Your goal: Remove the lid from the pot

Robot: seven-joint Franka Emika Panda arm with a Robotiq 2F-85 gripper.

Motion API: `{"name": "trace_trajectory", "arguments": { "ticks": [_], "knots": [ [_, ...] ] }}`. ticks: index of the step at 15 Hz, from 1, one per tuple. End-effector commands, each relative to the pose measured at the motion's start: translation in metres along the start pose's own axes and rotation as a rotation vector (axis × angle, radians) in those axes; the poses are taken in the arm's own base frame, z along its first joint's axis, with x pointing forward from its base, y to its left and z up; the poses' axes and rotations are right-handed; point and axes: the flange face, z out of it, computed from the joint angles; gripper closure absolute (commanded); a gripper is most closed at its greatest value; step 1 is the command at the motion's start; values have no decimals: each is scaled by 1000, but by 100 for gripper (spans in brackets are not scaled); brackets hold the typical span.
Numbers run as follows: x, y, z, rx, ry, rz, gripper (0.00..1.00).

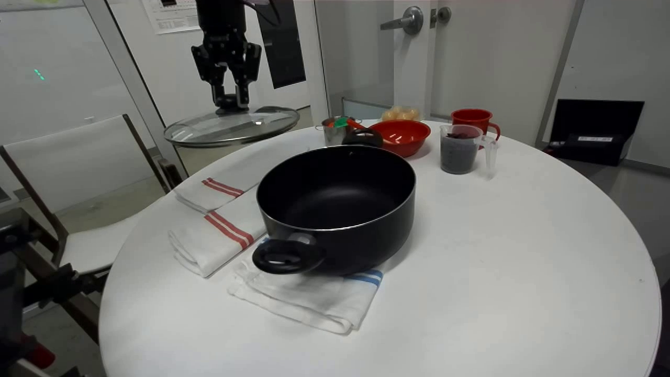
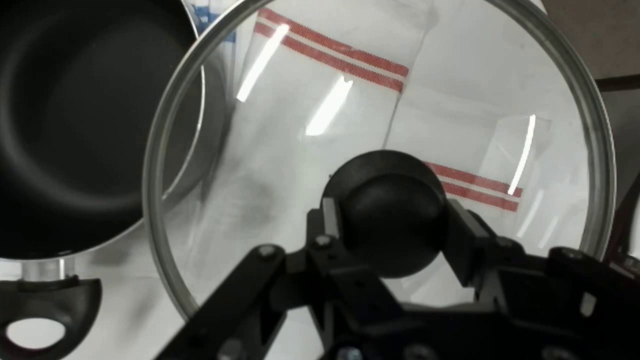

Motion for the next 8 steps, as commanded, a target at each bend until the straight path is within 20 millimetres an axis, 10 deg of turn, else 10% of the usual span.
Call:
{"name": "trace_trajectory", "arguments": {
  "ticks": [1, 8],
  "knots": [
    [40, -18, 16, -26, -34, -45, 75],
    [87, -23, 83, -13, -32, -76, 75]
  ]
}}
